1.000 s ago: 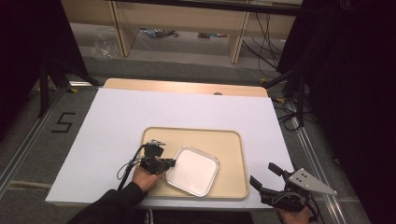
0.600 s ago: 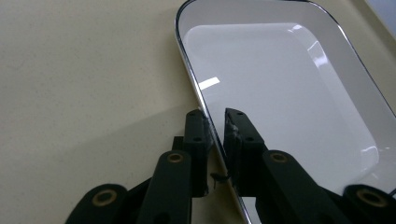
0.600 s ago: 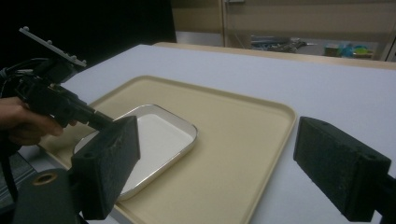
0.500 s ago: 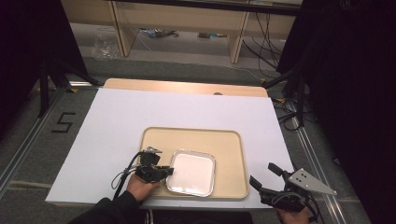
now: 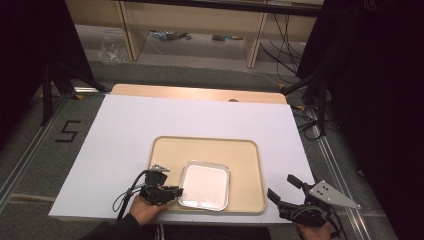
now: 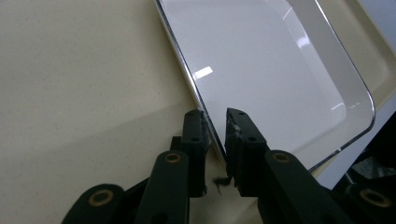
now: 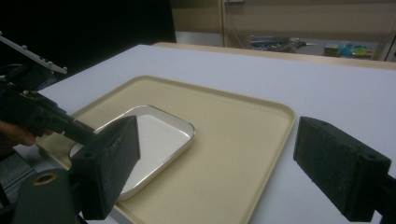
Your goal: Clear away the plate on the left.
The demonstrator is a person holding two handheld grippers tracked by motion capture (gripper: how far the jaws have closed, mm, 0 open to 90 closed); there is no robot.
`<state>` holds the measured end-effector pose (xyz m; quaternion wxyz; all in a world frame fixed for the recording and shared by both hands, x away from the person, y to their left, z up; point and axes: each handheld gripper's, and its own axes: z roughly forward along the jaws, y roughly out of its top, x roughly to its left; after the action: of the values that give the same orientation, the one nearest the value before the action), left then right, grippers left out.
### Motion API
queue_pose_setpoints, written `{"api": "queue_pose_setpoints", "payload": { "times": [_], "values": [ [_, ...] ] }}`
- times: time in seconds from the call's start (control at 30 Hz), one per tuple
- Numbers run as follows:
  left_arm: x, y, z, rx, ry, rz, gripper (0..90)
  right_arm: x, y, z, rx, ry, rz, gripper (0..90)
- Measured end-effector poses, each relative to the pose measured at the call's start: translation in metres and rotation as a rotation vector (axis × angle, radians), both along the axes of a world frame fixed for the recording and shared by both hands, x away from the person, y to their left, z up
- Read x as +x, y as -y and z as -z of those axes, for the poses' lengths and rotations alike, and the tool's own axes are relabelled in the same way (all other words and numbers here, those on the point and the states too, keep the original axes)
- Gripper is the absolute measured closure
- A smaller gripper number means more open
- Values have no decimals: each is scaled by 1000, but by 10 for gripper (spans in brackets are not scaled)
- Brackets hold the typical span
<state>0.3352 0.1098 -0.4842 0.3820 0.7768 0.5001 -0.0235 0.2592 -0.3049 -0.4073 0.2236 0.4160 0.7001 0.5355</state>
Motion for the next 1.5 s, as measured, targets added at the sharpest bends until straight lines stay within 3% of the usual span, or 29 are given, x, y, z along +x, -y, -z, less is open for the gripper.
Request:
{"api": "queue_pose_setpoints", "payload": {
  "times": [0.13,0.3,0.33,0.4,0.47,0.53,0.83,1.13,1.17,1.2,1.23,1.3,1.33,1.5],
  "values": [
    [-4,-2,-1,2,-13,2,762,0,-1,1,14,6,-5,154],
    [-9,-3,-2,-26,-24,3,754,0,-1,1,13,6,-2,154],
    [-10,-2,-1,-29,-9,-11,751,1,0,1,10,14,-2,154],
    [-10,-3,-1,-27,-10,22,746,0,-1,1,14,6,-3,154],
    [-11,-3,-2,-14,-15,5,746,1,0,1,6,19,-1,154],
    [-11,-1,-1,-40,-4,-6,746,0,-1,1,15,6,-4,154],
    [-11,-1,-1,-24,9,19,744,1,0,1,7,17,-3,153],
    [-11,-1,-2,-24,9,36,737,0,-1,0,11,1,-2,154],
    [-11,0,-2,-32,12,31,735,0,0,0,-4,-2,1,154],
    [-13,2,-2,-36,-1,4,734,0,-1,0,16,-8,-7,153],
    [-13,1,-3,-17,0,29,732,0,-1,0,19,-23,-7,154],
    [-13,3,-3,-28,3,9,729,0,0,0,-3,-2,2,154],
    [-14,3,-3,-34,1,8,728,0,-1,1,15,5,-4,154],
    [-14,2,-5,-45,10,24,690,0,-1,0,10,-11,-5,154]
  ]
}}
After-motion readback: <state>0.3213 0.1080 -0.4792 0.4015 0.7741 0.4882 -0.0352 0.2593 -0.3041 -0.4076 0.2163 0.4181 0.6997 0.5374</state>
